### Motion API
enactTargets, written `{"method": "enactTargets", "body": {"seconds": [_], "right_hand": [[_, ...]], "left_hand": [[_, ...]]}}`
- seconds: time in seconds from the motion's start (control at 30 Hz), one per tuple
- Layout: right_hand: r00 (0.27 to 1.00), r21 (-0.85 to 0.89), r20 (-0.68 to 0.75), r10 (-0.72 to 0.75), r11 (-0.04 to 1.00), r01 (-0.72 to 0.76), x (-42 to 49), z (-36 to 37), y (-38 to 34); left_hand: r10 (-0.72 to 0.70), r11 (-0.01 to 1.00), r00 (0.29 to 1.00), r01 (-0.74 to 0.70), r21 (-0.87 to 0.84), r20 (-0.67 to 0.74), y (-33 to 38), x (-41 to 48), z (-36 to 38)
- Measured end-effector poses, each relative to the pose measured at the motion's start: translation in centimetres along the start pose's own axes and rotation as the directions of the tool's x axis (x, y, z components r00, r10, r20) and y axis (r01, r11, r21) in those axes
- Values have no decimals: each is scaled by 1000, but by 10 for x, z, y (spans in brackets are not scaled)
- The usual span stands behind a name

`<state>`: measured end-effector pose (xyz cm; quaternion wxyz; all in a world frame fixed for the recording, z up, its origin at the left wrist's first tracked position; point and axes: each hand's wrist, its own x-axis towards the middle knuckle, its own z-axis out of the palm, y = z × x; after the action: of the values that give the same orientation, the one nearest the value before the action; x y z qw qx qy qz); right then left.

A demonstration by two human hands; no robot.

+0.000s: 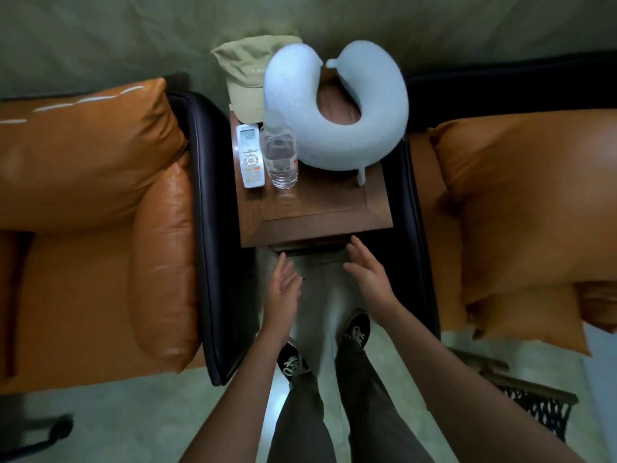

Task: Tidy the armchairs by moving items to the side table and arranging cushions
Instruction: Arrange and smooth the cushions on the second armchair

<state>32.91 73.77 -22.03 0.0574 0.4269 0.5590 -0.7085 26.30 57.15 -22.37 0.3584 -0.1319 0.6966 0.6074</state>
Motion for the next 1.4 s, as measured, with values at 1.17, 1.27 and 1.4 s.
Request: {"method": "enactTargets", "body": {"seconds": [1.17, 1.27, 1.4], "right_hand": [[955, -65, -245, -168, 985, 157, -243, -335, 43], [950, -55, -257, -175, 984, 167, -236, -338, 34], [949, -33, -256, -185, 983, 182, -230, -340, 20]], "left_hand": [[164, 878, 925, -296, 377, 344, -27, -245, 264], [172, 861, 923, -311, 402, 344, -18, -245, 274], [180, 857, 919, -322, 403, 350, -8, -233, 281]]}}
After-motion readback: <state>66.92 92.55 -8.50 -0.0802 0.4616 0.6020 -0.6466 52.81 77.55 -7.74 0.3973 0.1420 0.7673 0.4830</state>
